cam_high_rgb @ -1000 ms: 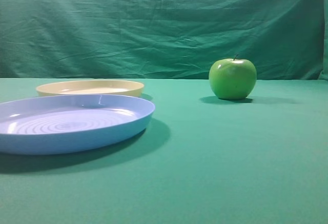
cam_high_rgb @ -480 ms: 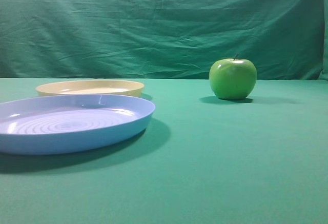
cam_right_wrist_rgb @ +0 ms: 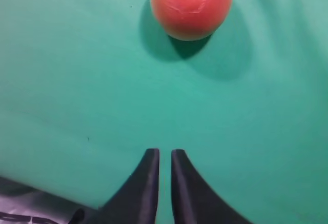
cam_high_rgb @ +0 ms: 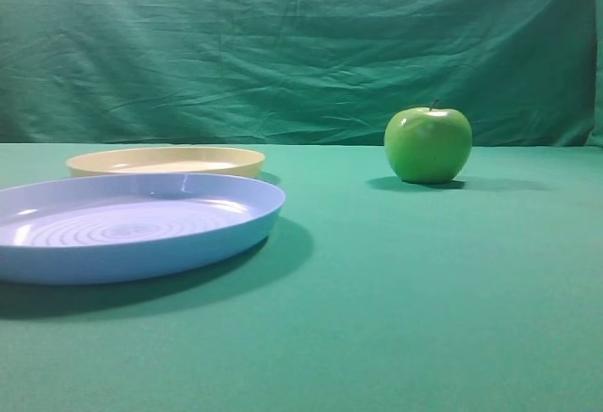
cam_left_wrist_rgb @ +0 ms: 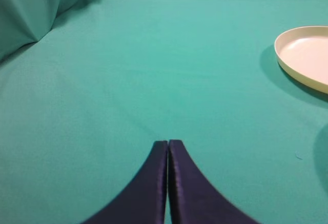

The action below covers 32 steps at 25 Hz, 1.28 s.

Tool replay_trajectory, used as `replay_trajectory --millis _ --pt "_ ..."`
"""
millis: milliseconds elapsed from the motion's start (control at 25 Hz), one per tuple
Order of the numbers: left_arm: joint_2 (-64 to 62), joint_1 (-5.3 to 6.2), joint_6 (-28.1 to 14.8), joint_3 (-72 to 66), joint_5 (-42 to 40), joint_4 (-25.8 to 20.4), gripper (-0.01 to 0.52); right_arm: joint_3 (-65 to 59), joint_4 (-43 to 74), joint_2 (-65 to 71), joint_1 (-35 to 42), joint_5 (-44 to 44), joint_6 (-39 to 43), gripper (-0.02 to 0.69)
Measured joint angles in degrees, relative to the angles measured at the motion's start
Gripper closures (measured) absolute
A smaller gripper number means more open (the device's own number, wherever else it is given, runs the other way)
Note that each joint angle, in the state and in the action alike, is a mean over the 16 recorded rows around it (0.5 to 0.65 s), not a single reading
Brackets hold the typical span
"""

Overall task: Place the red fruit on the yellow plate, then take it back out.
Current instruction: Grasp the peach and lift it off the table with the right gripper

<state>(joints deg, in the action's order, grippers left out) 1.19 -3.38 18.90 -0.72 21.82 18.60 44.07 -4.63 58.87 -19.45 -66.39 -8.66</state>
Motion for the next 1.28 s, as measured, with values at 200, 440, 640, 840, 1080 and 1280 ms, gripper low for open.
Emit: replay_trajectory --millis 200,440,640,840,1080,1280 --pt "0.0 0.00 0.0 0.0 0.0 0.0 0.514 0.0 1.0 4.4 -1.2 5.6 0.2 0.292" --pt "0.0 0.00 0.0 0.0 0.0 0.0 0.514 0.1 1.4 10.4 -1.2 13.1 0.2 0.089" --pt "0.0 0.00 0.0 0.0 0.0 0.0 0.514 0.3 1.9 16.9 -1.2 18.5 0.4 0.020" --pt "0.0 0.00 0.0 0.0 0.0 0.0 0.514 0.4 2.5 23.8 -1.2 23.1 0.6 0.021" --pt "0.0 0.00 0.0 0.0 0.0 0.0 0.514 0.5 2.9 30.0 -1.2 27.0 0.8 0.084" --pt "0.0 0.00 0.0 0.0 0.0 0.0 0.514 1.6 3.1 32.7 -1.2 28.1 0.9 0.210"
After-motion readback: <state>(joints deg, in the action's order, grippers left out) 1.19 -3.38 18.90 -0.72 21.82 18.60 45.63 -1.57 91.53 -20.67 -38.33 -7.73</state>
